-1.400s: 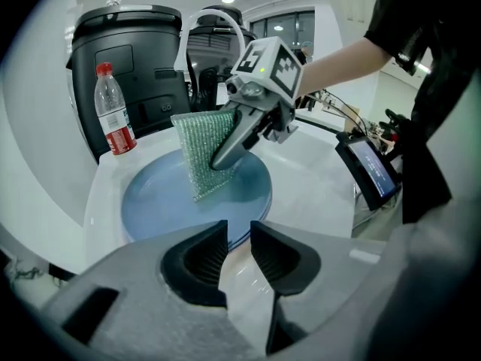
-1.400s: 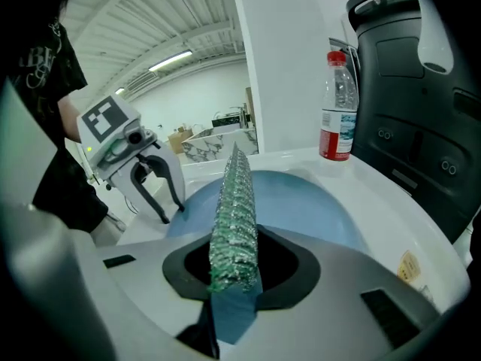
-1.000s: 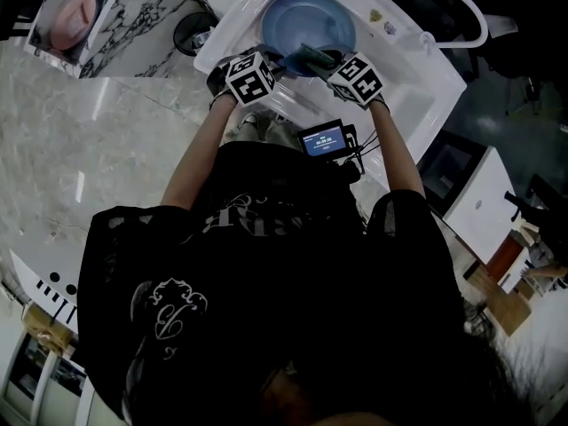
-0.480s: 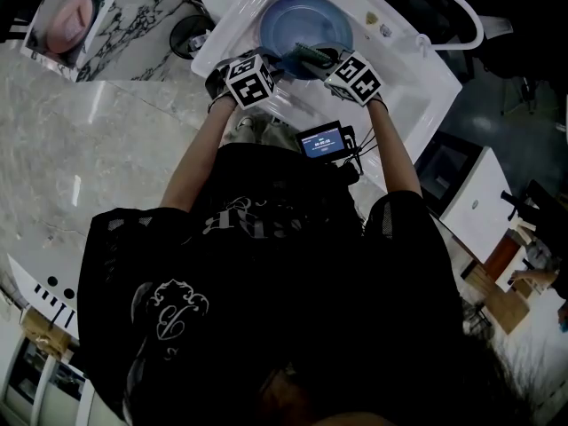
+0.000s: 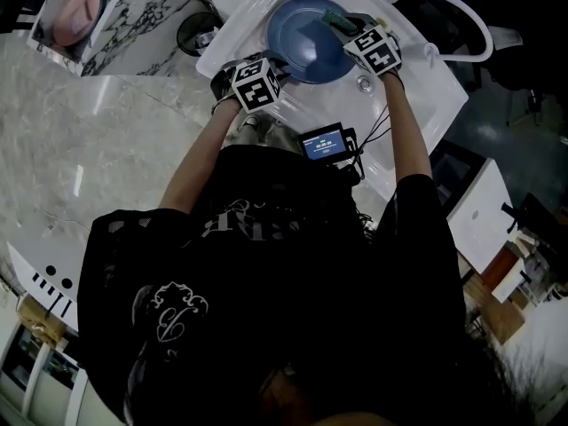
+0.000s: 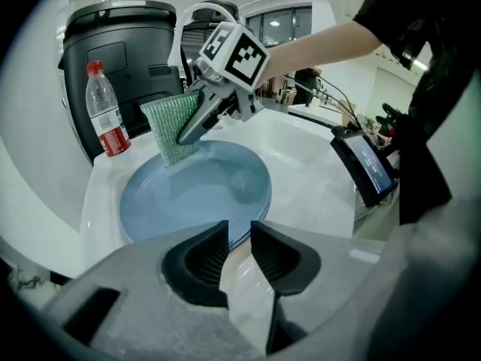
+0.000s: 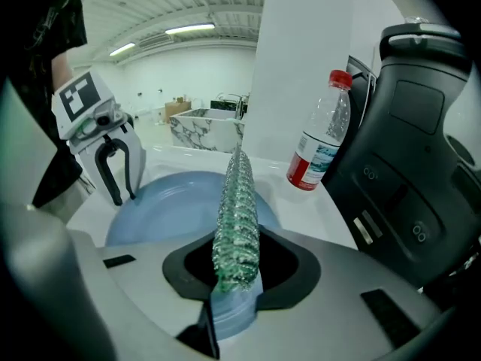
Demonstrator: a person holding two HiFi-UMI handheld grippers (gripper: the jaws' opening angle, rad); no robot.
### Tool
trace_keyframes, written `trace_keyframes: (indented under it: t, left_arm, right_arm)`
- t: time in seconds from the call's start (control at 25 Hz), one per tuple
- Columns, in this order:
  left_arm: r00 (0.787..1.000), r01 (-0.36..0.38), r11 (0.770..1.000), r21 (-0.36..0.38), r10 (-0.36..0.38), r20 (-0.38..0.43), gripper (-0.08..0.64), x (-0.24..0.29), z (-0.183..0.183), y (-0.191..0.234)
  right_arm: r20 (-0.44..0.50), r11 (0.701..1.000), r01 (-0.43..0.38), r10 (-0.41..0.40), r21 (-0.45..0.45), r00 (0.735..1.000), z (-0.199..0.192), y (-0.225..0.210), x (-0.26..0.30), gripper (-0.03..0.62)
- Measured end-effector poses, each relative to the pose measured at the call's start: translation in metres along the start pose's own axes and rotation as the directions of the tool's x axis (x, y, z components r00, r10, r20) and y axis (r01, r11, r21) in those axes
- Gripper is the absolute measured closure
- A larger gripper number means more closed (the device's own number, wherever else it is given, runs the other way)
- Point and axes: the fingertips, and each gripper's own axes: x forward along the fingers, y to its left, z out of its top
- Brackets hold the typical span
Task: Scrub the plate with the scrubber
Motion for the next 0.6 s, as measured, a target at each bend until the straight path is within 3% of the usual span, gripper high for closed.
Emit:
trace_keyframes:
  t: [0.32, 0.44, 0.6]
  left_arm:
    - [1.000, -0.003, 1.000, -0.012, 0.003, 0.004, 0.469, -0.001, 0.001, 0.001]
    - [1.000, 0.008, 1.000, -0.015, -0.008, 0.006, 0.469, -0.001, 0.001, 0.001]
    - [1.000, 0.011, 1.000, -0.012, -0.011, 0.012, 0.469, -0.002, -0.001, 0.002]
  right_arm:
    - [-0.045, 0.970, 0.006, -0.017, -0.242, 0.999, 0.002, -0.024, 0.015, 0.502]
    - [-0.053, 0.973, -0.002, -0.011, -0.233, 0.999, -0.005, -0.017, 0.017, 0.502]
    - [-0.049, 0.988, 0.011, -0.018, -0.154, 0.999, -0.015, -0.009, 0.011, 0.502]
